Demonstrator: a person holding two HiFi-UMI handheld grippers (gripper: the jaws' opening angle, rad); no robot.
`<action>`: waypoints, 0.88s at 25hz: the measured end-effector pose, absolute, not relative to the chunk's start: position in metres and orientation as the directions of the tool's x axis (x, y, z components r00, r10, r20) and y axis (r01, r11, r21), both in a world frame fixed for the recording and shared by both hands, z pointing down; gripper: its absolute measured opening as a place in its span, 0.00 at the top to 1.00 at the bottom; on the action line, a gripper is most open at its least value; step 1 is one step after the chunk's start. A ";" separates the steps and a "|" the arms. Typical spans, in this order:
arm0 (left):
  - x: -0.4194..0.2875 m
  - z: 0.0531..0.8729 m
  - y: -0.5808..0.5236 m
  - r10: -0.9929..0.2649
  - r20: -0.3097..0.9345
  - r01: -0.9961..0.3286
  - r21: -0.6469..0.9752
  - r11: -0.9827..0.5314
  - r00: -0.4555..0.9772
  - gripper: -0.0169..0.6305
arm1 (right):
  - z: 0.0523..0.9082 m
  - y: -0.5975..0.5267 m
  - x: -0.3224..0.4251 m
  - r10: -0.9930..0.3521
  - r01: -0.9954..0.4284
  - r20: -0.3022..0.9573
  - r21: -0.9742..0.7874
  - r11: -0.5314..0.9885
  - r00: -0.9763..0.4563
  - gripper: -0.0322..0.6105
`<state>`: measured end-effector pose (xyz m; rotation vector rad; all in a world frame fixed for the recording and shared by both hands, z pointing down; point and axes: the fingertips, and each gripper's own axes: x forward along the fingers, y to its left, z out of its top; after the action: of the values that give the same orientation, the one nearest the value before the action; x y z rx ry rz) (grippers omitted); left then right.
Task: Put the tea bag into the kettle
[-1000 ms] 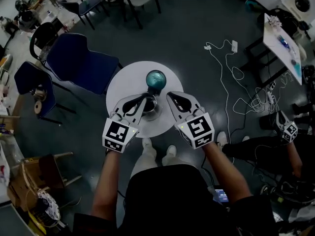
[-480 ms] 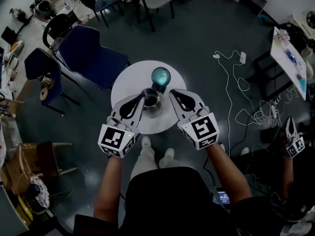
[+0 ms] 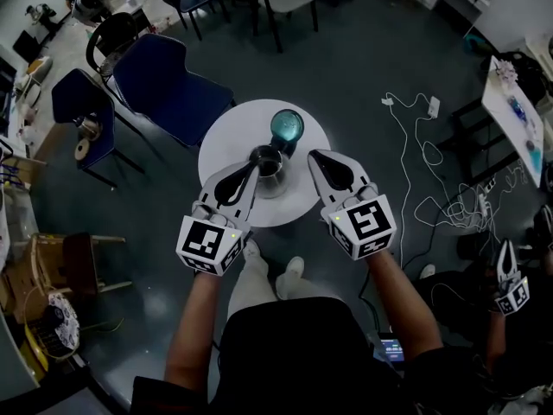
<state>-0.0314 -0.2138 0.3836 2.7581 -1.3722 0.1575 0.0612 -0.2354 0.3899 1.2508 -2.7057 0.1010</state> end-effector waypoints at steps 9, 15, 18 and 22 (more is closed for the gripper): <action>-0.049 0.375 -0.207 -0.807 0.101 -0.810 -0.007 -0.586 0.582 0.95 | 0.382 -0.232 0.043 -0.745 -0.754 0.154 0.001 0.657 -0.649 0.92; -0.065 0.364 -0.194 -0.804 0.080 -0.807 -0.002 -0.591 0.589 0.95 | 0.369 -0.219 0.024 -0.753 -0.759 0.138 0.013 0.651 -0.643 0.92; -0.073 0.358 -0.184 -0.796 0.073 -0.798 -0.005 -0.603 0.601 0.95 | 0.362 -0.208 0.016 -0.764 -0.770 0.130 0.016 0.638 -0.631 0.92; -0.084 0.350 -0.164 -0.785 0.065 -0.786 -0.011 -0.618 0.617 0.95 | 0.355 -0.187 0.003 -0.780 -0.784 0.120 0.019 0.620 -0.614 0.92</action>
<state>-0.0840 -0.1639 0.3500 2.8083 -1.3641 0.0988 0.0029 -0.1867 0.3546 1.3193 -2.7214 0.0537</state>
